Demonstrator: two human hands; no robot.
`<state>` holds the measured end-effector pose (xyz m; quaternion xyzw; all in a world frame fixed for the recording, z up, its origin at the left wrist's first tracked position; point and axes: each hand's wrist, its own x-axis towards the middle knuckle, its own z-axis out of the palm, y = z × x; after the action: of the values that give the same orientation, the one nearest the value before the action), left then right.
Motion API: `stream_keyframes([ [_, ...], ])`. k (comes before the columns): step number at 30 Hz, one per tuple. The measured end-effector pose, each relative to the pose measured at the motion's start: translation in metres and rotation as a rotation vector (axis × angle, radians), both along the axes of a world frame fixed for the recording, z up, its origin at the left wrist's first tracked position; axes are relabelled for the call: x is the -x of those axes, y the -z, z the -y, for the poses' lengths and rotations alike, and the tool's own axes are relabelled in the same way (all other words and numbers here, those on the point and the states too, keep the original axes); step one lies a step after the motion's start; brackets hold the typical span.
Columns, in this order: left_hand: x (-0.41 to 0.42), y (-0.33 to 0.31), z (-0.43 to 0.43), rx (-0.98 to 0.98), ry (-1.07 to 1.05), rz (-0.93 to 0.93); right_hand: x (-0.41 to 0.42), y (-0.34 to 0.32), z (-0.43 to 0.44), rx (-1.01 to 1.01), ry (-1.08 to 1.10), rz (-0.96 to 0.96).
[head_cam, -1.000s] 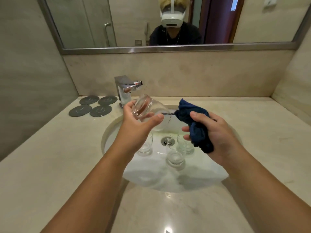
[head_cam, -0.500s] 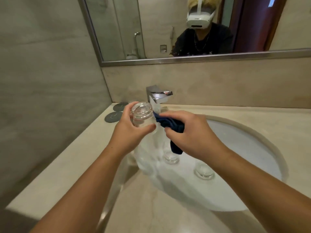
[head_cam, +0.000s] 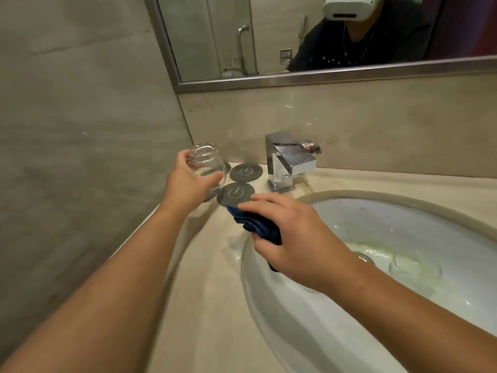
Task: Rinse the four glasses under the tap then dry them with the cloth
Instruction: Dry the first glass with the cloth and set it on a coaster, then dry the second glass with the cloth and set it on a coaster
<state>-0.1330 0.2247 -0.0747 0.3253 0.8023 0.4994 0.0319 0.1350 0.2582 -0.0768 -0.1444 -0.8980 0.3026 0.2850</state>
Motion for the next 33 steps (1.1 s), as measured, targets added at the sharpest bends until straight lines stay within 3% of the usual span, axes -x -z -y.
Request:
stream_keyframes([
  [16, 0.062, 0.018, -0.067, 0.095, -0.012, -0.034, 0.028, 0.022, -0.028, 0.018, 0.022, 0.058],
  [26, 0.058, 0.012, -0.061, 0.166, 0.013, -0.028, 0.024, 0.02, -0.021, 0.041, 0.032, 0.029],
  [33, 0.024, 0.0, -0.023, 0.07, -0.038, -0.124, -0.01, 0.008, -0.02, 0.013, 0.087, -0.028],
])
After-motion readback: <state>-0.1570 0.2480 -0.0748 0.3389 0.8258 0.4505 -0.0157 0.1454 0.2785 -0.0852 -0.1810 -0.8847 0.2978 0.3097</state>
